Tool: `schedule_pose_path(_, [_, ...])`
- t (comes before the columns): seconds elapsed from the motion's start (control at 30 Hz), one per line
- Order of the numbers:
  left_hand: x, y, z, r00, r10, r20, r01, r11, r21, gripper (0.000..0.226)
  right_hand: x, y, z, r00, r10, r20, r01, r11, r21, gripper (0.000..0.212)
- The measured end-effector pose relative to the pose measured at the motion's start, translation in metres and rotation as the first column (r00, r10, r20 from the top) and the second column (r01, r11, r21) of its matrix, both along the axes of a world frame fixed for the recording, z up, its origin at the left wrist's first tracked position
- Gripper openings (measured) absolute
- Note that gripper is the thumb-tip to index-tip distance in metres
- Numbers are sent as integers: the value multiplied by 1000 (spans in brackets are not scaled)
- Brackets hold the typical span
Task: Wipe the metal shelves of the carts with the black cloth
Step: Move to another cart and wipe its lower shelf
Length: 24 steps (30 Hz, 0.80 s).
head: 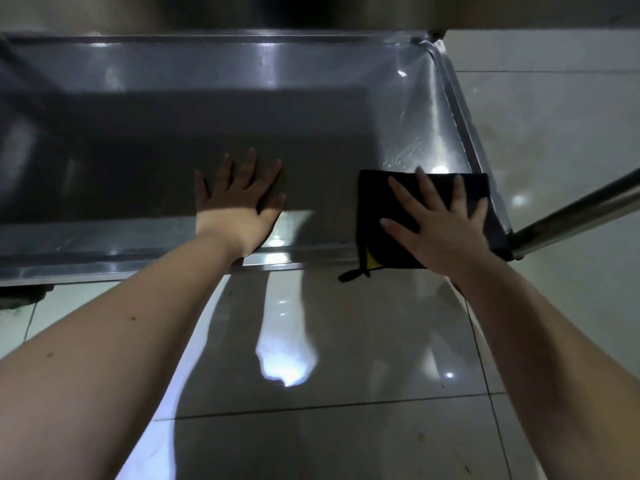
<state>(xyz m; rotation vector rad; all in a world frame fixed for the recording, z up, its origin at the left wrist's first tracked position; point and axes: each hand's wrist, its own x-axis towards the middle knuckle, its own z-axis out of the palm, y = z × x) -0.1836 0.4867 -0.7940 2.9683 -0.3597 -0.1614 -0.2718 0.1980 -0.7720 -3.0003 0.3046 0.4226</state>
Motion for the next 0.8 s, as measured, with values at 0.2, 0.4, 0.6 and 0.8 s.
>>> schedule_pose_path(0.2, [2, 1, 1, 1000, -20, -24, 21, 999, 26, 58, 12, -8, -2, 1000, 11, 16, -11, 1000, -24, 66])
schedule_pose_path(0.4, [1, 2, 1, 999, -44, -23, 45, 999, 27, 57, 82, -20, -3, 999, 31, -34, -32, 999, -28, 69])
schedule_pose_path(0.6, [-2, 3, 5, 997, -72, -15, 73, 996, 52, 59, 121, -15, 1, 999, -20, -32, 19, 1000, -11, 68])
schedule_pose_path(0.8, [0, 8, 4, 997, -63, -44, 65, 997, 52, 60, 79, -5, -1, 1000, -10, 5, 10, 1000, 6, 68])
